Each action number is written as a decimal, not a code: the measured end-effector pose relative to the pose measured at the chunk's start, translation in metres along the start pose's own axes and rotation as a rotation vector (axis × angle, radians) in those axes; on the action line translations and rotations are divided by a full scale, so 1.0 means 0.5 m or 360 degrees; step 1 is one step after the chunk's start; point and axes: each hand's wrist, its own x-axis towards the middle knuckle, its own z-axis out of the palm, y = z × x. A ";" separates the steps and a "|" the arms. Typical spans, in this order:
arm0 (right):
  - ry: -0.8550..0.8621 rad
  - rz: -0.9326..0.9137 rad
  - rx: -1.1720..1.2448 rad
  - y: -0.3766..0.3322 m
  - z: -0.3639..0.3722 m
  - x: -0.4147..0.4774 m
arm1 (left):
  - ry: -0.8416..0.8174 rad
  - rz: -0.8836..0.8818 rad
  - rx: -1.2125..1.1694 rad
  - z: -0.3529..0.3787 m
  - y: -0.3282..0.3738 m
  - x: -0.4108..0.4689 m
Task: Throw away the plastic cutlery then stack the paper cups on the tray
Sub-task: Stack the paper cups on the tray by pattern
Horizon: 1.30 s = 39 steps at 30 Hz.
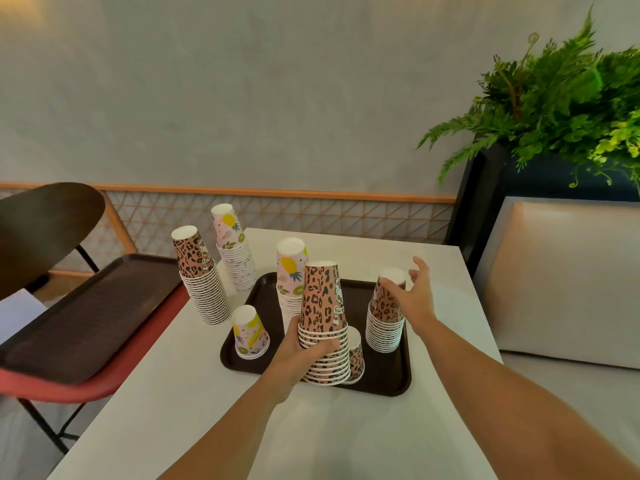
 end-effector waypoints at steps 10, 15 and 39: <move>0.0002 -0.0398 -0.0084 -0.109 0.018 -0.021 | -0.0038 -0.0001 -0.0005 0.009 0.013 0.009; -0.0720 -0.0273 -0.0007 -0.171 0.042 -0.072 | -0.0082 0.0023 -0.0015 0.020 0.023 0.011; -0.0677 0.0098 0.0291 -0.256 0.035 -0.053 | -0.0159 -0.0033 0.0040 0.010 0.003 -0.007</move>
